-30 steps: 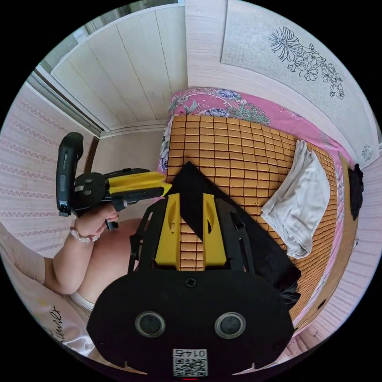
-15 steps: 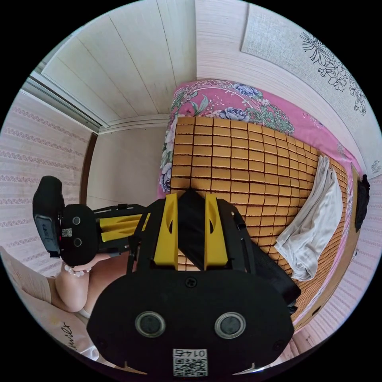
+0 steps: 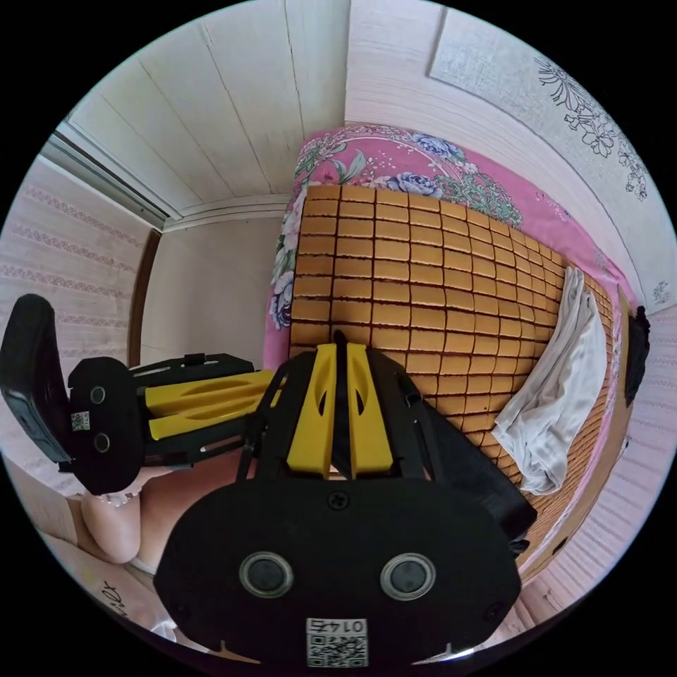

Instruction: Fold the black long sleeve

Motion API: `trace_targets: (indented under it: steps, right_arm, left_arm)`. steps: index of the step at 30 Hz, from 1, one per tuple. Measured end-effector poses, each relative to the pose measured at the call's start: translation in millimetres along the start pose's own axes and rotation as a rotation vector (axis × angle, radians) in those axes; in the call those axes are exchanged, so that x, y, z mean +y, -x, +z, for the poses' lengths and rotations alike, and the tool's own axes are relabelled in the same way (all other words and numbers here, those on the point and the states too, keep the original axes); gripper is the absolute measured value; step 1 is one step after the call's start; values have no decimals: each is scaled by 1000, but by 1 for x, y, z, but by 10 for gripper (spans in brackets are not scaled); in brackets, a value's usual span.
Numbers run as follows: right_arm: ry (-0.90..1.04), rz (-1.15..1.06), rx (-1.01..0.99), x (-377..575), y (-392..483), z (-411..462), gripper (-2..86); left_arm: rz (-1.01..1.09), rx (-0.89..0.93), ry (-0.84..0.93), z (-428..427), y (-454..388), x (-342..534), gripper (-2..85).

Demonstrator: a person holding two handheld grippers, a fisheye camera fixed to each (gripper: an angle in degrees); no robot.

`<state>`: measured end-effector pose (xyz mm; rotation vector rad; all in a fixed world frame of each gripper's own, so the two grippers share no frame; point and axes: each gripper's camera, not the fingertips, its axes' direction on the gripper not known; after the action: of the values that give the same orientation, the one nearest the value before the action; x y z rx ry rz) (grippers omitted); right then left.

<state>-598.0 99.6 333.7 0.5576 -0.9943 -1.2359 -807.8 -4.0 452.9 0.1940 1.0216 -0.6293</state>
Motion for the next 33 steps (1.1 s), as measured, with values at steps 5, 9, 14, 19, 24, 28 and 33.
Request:
trace_targets:
  steps: [5,9,14,19,24,28,33]
  right_arm:
    - [-164,163,-33,54,-60,-71,14]
    - [-288,282,-47,119,-100,-134,12]
    - [-349,393,46,220,-133,-215,9]
    - [-317,462,241,290,-135,-272,8]
    - [-246,533,415,336,-132,-323,7]
    - [-290,621,452,380,-133,-384,7]
    - [-381,756,442,463,-99,-454,9]
  left_arm:
    - [111,102,-116,0,-57,4,-10]
    - [211,214,-184,2,-111,16,-10]
    - [424,232,-153,20,-224,38,-10]
    - [630,266,-135,30,-327,68,-10]
    - [804,282,-124,34,-415,92,-10]
    - [909,310,-123,33,-472,123,-10]
    - [1059,460,-75,29,-525,182,-8]
